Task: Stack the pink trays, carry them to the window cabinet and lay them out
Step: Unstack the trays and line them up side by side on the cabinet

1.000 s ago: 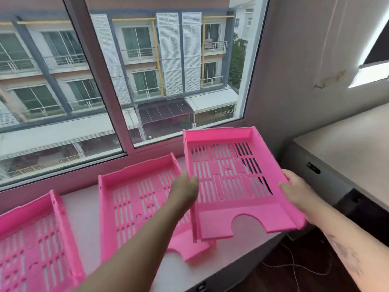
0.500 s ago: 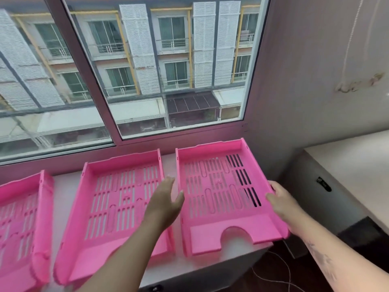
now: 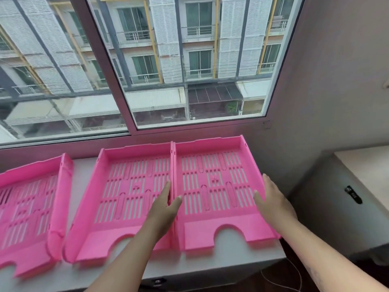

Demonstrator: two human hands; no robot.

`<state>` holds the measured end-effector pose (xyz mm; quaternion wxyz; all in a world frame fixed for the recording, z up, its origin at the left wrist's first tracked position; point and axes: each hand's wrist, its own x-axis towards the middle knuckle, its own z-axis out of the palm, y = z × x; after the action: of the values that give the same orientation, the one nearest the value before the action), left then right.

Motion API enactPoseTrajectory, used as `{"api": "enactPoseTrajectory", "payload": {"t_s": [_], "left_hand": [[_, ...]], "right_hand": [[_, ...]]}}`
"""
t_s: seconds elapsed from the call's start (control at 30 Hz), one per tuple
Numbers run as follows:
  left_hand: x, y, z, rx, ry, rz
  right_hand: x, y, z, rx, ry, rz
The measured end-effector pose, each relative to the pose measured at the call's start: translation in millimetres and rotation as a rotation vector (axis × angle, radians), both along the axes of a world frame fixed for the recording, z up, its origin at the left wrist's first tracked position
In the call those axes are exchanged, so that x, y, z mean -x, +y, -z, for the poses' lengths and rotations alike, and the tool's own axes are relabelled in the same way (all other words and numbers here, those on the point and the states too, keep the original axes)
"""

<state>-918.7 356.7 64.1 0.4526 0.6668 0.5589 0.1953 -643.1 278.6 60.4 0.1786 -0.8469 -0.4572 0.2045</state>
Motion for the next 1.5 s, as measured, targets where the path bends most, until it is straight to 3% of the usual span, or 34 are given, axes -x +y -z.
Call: {"api": "enactPoseTrajectory", "payload": {"t_s": [0.07, 0.1, 0.17, 0.27, 0.77, 1.07, 1.23, 1.37, 1.5], "left_hand": [[6, -9, 6, -0.060, 0.075, 0.028], [9, -14, 8, -0.097, 0.119, 0.063], [14, -23, 15, -0.151, 0.180, 0.115], [16, -34, 21, -0.189, 0.207, 0.141], [20, 6, 25, -0.287, 0.366, 0.128], [27, 8, 16, -0.259, 0.367, 0.166], [67, 7, 2, -0.350, 0.437, 0.089], [118, 9, 0, -0.407, 0.545, -0.053], [169, 7, 0, -0.471, 0.660, -0.193]], "right_hand": [[13, -2, 2, -0.094, -0.338, -0.147], [24, -3, 3, -0.127, -0.384, -0.225], [47, -5, 9, -0.033, -0.323, -0.383], [70, -7, 29, 0.120, -0.192, -0.442], [81, 47, 45, 0.132, -0.332, -0.468], [85, 61, 36, 0.216, -0.279, -0.449], [104, 70, 23, 0.085, -0.205, -0.395], [144, 75, 15, -0.034, -0.016, -0.453], [190, 77, 12, -0.106, 0.026, -0.506]]}}
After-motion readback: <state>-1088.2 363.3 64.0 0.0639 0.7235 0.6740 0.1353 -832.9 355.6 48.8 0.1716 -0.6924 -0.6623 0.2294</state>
